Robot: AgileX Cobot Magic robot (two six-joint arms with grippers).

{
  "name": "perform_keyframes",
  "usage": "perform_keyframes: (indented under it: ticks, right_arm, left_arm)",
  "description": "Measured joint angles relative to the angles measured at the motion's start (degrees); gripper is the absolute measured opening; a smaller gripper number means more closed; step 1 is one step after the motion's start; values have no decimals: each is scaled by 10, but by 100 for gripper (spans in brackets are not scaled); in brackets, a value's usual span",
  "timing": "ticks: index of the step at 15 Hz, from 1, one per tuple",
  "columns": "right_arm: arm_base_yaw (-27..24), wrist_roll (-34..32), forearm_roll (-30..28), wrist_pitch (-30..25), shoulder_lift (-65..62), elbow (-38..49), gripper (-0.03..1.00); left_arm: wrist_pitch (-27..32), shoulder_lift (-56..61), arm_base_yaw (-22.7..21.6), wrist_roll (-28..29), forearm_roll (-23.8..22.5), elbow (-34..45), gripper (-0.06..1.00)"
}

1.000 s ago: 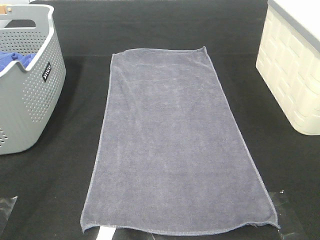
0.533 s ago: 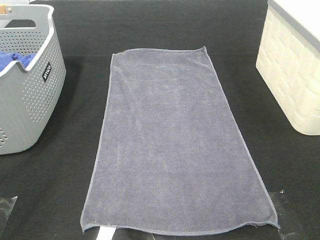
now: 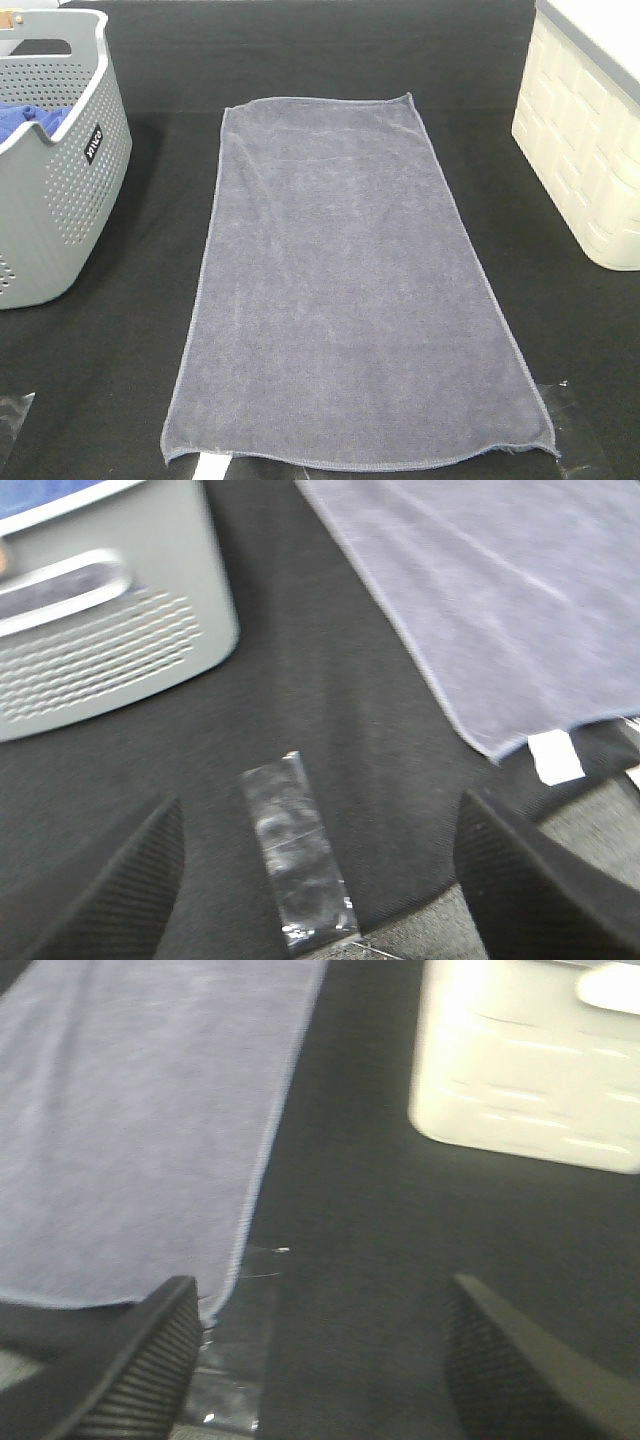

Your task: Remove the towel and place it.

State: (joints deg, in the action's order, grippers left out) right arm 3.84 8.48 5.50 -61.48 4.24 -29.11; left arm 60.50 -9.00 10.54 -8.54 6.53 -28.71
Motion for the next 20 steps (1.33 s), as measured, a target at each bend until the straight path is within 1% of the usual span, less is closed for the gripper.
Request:
perform_keyframes:
  ticks: [2,4,7,9,11,13,20]
  right_arm:
    - [-56,0,0,0,0,0,65]
    - [-69,0,0,1,0,0,65]
    - [-69,0,0,1,-21,0,65]
    - [-69,0,0,1,-44,1,65]
    - [-59,0,1,1,-45,1,65]
    - [-45,0,1,1,-46,1,65]
    - [-44,0,2,1,-46,1,65]
  left_arm:
    - [0,1,-38,0,0,0,72]
    - [0,1,-50,0,0,0,72]
    - [-1,19,-52,0,0,0,72]
    - [-1,64,-53,0,0,0,72]
    - [-2,90,-70,0,0,0,72]
    - [-2,92,-89,0,-1,0,72]
    - [-2,93,-83,0,-2,0,72]
